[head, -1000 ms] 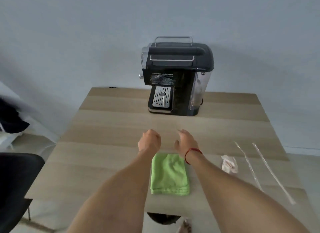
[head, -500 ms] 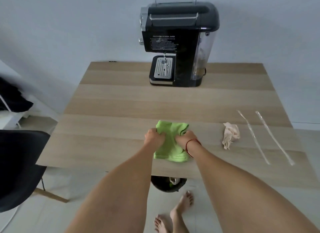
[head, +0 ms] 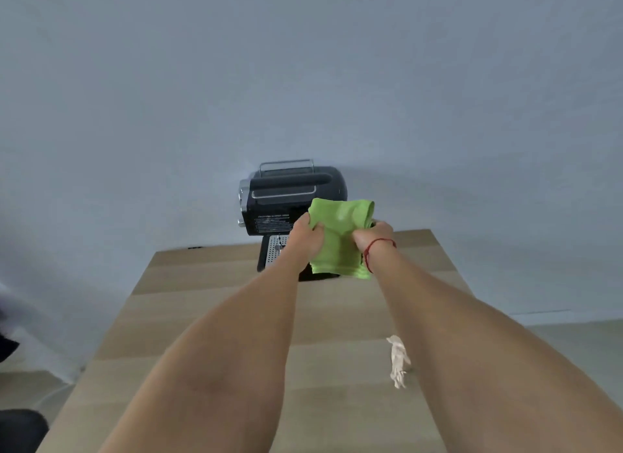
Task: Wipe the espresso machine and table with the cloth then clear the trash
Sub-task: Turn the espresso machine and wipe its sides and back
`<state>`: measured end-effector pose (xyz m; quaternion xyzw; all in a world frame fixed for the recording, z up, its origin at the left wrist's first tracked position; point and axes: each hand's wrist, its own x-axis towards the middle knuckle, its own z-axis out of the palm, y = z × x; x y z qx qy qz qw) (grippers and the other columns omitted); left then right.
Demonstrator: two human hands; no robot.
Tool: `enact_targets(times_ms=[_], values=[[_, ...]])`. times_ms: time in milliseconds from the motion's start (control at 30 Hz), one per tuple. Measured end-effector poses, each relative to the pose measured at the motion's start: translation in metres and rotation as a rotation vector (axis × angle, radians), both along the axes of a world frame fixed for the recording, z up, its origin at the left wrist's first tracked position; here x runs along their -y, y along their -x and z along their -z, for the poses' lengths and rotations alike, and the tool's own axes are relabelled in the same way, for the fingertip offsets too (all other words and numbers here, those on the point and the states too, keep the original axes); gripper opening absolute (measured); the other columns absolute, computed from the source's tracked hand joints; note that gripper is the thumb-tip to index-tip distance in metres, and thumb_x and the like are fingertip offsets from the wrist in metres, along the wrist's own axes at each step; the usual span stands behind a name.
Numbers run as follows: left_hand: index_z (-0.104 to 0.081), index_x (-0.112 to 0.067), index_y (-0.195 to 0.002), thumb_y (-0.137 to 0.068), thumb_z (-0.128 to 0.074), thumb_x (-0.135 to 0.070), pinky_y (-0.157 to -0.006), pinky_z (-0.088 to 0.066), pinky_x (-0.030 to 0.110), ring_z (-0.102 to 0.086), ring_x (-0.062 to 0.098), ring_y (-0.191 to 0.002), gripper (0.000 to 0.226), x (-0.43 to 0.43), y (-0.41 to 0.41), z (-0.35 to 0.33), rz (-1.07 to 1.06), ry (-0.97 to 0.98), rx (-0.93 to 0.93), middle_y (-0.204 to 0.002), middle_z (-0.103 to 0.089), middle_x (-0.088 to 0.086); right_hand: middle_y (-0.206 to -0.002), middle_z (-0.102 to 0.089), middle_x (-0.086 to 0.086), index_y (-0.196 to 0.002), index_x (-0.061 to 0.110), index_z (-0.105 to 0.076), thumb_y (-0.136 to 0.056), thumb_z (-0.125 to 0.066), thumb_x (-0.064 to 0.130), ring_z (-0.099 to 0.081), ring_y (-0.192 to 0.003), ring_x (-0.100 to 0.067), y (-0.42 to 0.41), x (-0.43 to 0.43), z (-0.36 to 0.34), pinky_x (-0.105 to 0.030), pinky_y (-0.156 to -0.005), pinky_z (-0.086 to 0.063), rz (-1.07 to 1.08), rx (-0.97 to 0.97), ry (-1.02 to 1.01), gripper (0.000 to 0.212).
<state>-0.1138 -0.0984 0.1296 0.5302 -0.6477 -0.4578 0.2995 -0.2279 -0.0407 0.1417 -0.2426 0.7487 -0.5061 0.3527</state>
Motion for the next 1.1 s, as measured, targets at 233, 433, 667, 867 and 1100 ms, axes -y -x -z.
enact_targets(times_ms=[233, 433, 667, 867, 1100], values=[[-0.053, -0.008, -0.118, -0.100, -0.036, -0.015, -0.098, -0.046, 0.042, -0.057, 0.029, -0.105, 0.026, 0.046, 0.060, -0.042, 0.045, 0.080, -0.019, -0.117, -0.060, 0.013, -0.088, -0.063, -0.005, -0.098, 0.010, -0.058, -0.093, -0.044, 0.020, -0.062, -0.087, -0.022, 0.056, 0.039, -0.054, -0.035, -0.080, -0.052, -0.176, 0.374, -0.023, 0.018], [-0.052, -0.015, -0.120, -0.098, -0.036, -0.014, -0.090, -0.053, 0.044, -0.062, 0.030, -0.106, 0.028, 0.082, 0.110, -0.078, 0.113, -0.070, -0.178, -0.118, -0.063, 0.012, -0.093, -0.068, -0.006, -0.101, 0.014, -0.062, -0.082, -0.046, 0.070, -0.066, -0.089, -0.022, 0.108, 0.084, -0.069, -0.037, -0.086, -0.054, -0.295, 0.397, -0.065, 0.061], [-0.058, -0.009, -0.086, -0.093, -0.043, -0.018, -0.049, -0.048, 0.022, -0.058, 0.017, -0.056, 0.019, 0.113, 0.147, -0.122, 0.052, -0.303, -0.442, -0.067, -0.061, 0.006, -0.114, -0.070, -0.011, -0.119, 0.014, -0.065, -0.077, -0.039, 0.081, -0.070, -0.096, -0.024, 0.146, 0.130, -0.061, -0.033, -0.078, -0.056, -0.354, 0.845, 0.391, 0.083], [-0.058, -0.008, -0.080, -0.091, -0.046, -0.020, -0.050, -0.047, 0.025, -0.058, 0.020, -0.055, 0.019, 0.135, 0.170, -0.132, -0.007, -0.313, -0.440, -0.065, -0.061, 0.008, -0.107, -0.072, -0.006, -0.113, 0.017, -0.067, -0.075, -0.060, 0.069, -0.067, -0.102, -0.022, 0.153, 0.156, -0.056, -0.038, -0.099, -0.047, -0.397, 0.846, 0.367, 0.065], [-0.063, -0.015, -0.094, -0.090, -0.047, -0.027, -0.066, -0.047, 0.029, -0.055, 0.023, -0.073, 0.020, 0.168, 0.159, -0.080, -0.065, 0.096, 0.209, -0.086, -0.061, 0.005, -0.114, -0.065, -0.013, -0.114, 0.007, -0.057, -0.089, -0.059, 0.022, -0.063, -0.104, -0.030, 0.184, 0.171, -0.035, -0.046, -0.096, -0.049, -0.082, 0.587, 0.246, 0.030]])
